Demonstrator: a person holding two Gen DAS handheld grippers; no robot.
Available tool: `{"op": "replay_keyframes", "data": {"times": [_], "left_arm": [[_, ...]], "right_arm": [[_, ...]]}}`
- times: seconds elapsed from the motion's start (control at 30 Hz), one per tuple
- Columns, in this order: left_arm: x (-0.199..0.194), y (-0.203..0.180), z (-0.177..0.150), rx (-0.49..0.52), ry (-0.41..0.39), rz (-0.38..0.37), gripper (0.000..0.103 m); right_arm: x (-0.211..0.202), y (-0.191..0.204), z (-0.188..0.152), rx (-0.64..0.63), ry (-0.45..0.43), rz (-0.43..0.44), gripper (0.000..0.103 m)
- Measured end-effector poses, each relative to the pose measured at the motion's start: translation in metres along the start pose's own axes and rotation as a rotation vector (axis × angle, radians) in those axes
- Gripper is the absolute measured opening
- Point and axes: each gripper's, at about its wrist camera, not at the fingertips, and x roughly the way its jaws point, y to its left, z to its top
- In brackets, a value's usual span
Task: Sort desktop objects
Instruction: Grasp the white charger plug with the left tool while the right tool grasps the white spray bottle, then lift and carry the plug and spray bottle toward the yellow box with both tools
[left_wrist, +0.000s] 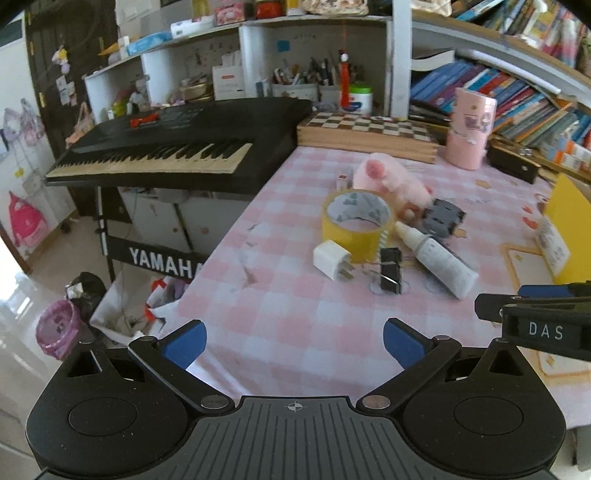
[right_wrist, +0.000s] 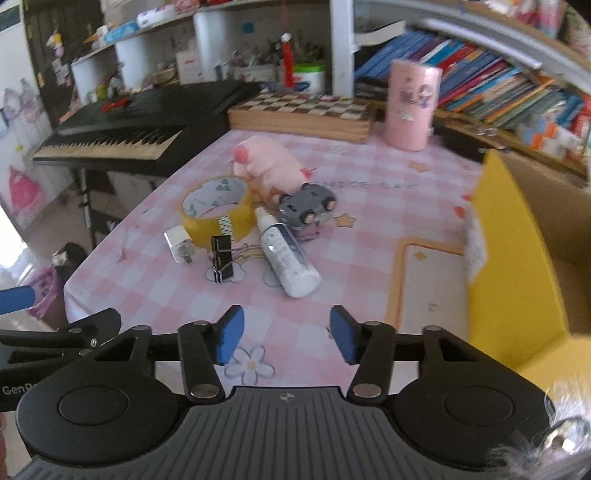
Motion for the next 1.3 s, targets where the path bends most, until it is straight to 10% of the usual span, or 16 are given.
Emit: {"op": "replay_keyframes", "data": {"times": [0.4,0.97,1.3], "left_arm": [[0.055,-0.011,0.032,-0.034,0.039,0.02,0.101],[0.123,-0.037,0.055,0.022,0.118,-0.069,0.05],[0.113,-0.031,0.042,0.023,0.123,-0.063,0.049]], "right_arm": [[0.07,-0.007,0.042,-0.171,0.048,0.023,0.045],[0.114,-0.005,0.055,-0.282,0.139,0.109,0.036],[0.112,-0.005,0.053,-0.308,0.14,0.114,0.035]]}}
